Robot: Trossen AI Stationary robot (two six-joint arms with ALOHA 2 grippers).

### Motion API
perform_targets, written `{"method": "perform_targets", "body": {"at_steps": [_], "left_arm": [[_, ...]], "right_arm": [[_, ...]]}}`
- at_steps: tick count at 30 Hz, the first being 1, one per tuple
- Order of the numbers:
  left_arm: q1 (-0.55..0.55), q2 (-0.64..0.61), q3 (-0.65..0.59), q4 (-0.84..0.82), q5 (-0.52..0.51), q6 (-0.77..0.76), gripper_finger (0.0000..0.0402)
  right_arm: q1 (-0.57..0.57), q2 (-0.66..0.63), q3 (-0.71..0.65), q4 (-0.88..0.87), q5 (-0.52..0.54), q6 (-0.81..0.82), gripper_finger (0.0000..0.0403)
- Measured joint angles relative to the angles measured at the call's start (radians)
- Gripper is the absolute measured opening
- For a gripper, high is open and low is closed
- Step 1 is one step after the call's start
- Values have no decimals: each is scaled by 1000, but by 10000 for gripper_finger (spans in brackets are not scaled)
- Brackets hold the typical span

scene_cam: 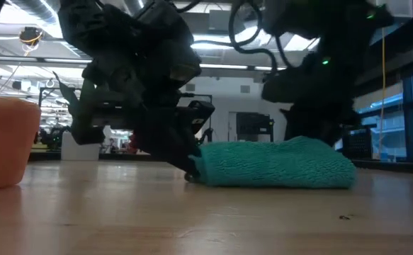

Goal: Roll microfiber towels into tight, uniform cylinder then place into a basket
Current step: Put the blue microfiber cloth into the orange transparent bin

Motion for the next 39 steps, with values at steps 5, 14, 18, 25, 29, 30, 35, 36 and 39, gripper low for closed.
{"method": "perform_targets", "body": {"at_steps": [5, 14, 18, 25, 29, 30, 35, 36, 39], "left_arm": [[-11, 0, 0, 8, -1, -2, 0], [-9, -38, 2, -92, -61, -23, 0], [-9, -66, 2, -138, -78, -27, 0], [-2, -104, 2, -220, -107, -32, 0], [20, -161, 2, -288, -106, -49, 0], [27, -179, 2, -315, -105, -52, 0], [63, -248, 1, -342, -104, -56, 0], [68, -262, 1, -349, -101, -58, 0], [85, -290, 3, -361, -99, -63, 0]], "right_arm": [[-72, 0, 0, 38, 0, -182, 136], [-94, -61, 99, -144, 20, -299, 136], [-54, -108, 182, -219, 50, -320, 136], [63, -121, 236, -172, 42, -443, 136], [114, -112, 236, -145, 38, -455, 136], [122, -110, 235, -144, 39, -456, 136], [153, -57, 235, -71, 40, -552, 136], [156, -42, 235, -56, 39, -574, 136], [158, 1, 234, -39, 23, -606, 136]]}}
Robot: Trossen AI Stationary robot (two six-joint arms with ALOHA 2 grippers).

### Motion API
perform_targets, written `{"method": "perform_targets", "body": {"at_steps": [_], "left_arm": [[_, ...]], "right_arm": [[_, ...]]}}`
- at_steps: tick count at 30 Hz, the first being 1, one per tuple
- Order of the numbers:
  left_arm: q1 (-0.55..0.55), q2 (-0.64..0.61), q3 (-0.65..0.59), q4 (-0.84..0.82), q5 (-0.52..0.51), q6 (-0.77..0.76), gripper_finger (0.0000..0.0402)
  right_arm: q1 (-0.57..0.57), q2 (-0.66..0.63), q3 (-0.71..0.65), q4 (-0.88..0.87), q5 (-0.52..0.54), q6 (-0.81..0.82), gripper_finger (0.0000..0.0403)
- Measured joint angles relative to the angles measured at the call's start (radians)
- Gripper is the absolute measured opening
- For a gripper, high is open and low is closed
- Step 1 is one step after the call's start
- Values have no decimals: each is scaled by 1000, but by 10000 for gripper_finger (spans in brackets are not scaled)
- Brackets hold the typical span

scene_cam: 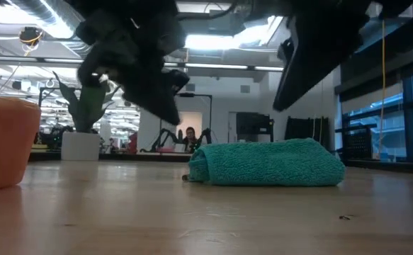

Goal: Roll microfiber towels into tight, uniform cylinder then place into a basket
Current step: Put the blue microfiber cloth into the orange transparent bin

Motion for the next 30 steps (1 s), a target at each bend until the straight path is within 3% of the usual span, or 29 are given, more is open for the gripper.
{"method": "perform_targets", "body": {"at_steps": [11, 19, 30], "left_arm": [[17, -92, -3, -94, -6, -26, 0], [18, -101, -2, -115, -9, -27, 0], [18, -101, -2, -124, -10, -48, 0]], "right_arm": [[-14, 49, 0, 45, -3, -38, 136], [-59, 49, 1, 83, -19, 87, 136], [-129, 49, 1, 100, -189, 6, 154]]}}
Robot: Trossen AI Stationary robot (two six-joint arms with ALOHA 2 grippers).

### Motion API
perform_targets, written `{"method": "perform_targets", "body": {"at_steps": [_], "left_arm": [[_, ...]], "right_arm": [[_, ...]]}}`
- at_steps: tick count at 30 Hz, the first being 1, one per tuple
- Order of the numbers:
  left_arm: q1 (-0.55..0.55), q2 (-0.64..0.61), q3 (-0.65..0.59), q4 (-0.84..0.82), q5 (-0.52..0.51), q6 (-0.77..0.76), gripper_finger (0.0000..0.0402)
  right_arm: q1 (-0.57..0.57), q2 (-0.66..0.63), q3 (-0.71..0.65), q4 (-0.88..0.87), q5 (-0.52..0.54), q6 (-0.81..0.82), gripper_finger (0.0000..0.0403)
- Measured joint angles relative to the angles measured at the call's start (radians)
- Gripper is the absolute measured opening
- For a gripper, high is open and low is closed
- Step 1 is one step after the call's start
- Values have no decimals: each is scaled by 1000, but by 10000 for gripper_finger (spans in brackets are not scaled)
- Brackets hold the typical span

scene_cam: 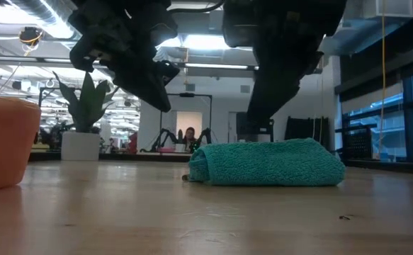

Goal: Roll microfiber towels into tight, uniform cylinder then place into a basket
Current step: Put the blue microfiber cloth into the orange transparent bin

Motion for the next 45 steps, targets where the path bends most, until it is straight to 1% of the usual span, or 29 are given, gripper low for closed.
{"method": "perform_targets", "body": {"at_steps": [3, 7, 10, 14, 16, 21, 25, 27, 31, 35, 37, 39, 41, 45], "left_arm": [[0, 0, 0, -1, -9, 0, 0], [0, 0, 0, -3, -26, -2, 0], [0, 0, 0, -4, -28, -18, 0], [0, 0, 0, -6, -32, -29, 0], [0, 0, 0, -6, -43, -44, 0], [0, 0, 0, -12, -48, -55, 0], [-2, 0, 0, -13, -48, -73, 0], [-2, 1, 0, -13, -48, -80, 0], [-5, 1, 0, -13, -48, -82, 0], [-5, 1, 0, -14, -47, -106, 0], [-7, 0, 0, -15, -47, -106, 0], [-12, -7, 0, -23, -48, -107, 0], [-20, -23, 0, -36, -48, -120, 0], [-39, -68, 0, -90, -50, -154, 0]], "right_arm": [[-9, 0, 0, 3, -3, -17, 184], [-19, 0, 0, 1, 10, -86, 229], [-32, 5, 0, -7, 14, -146, 256], [-48, 29, -2, -2, 14, -229, 275], [-60, 45, -4, -33, 13, -258, 279], [-94, 83, -5, -31, 8, -270, 280], [-126, 109, -5, -35, -9, -244, 280], [-143, 120, -5, -32, -49, -242, 280], [-172, 139, -1, -30, -93, -241, 280], [-200, 152, 1, -27, -171, -241, 280], [-208, 152, 0, -27, -183, -232, 278], [-213, 153, 0, -26, -182, -218, 268], [-219, 154, -1, -26, -187, -211, 247], [-219, 156, -1, -22, -189, -192, 183]]}}
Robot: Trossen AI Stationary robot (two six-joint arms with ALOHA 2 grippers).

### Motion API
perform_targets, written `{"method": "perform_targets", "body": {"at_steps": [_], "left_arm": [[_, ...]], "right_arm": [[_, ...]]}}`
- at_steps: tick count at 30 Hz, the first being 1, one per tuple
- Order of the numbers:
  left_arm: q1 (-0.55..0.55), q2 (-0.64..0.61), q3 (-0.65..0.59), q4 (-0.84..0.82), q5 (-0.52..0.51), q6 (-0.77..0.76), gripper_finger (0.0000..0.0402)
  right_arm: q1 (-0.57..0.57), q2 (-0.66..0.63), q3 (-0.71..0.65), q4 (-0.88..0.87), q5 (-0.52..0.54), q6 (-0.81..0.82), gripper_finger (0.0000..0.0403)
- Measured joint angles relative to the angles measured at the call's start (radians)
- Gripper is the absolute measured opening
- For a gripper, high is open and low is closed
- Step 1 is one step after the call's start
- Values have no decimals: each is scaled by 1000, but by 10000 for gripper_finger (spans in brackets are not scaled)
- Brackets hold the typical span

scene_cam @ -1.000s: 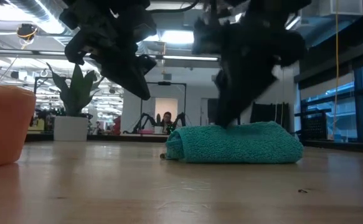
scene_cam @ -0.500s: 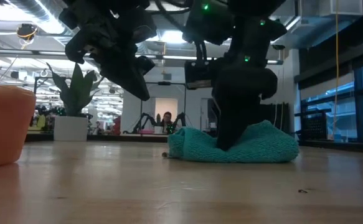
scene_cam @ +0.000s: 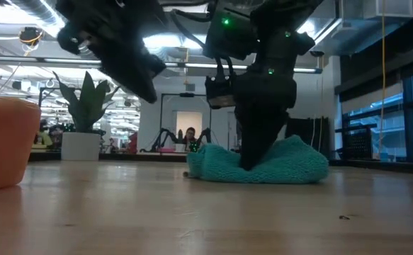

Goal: Roll microfiber towels into tight, uniform cylinder then place into a basket
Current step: Put the blue microfiber cloth into the orange transparent bin

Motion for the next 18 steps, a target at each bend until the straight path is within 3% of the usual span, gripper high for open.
{"method": "perform_targets", "body": {"at_steps": [8, 18], "left_arm": [[-45, -106, 0, -159, -77, -64, 0], [-113, -201, 0, -297, -160, -210, 0]], "right_arm": [[-2, 2, -3, 50, -59, 7, 32], [-10, 5, -3, 70, -103, 86, 27]]}}
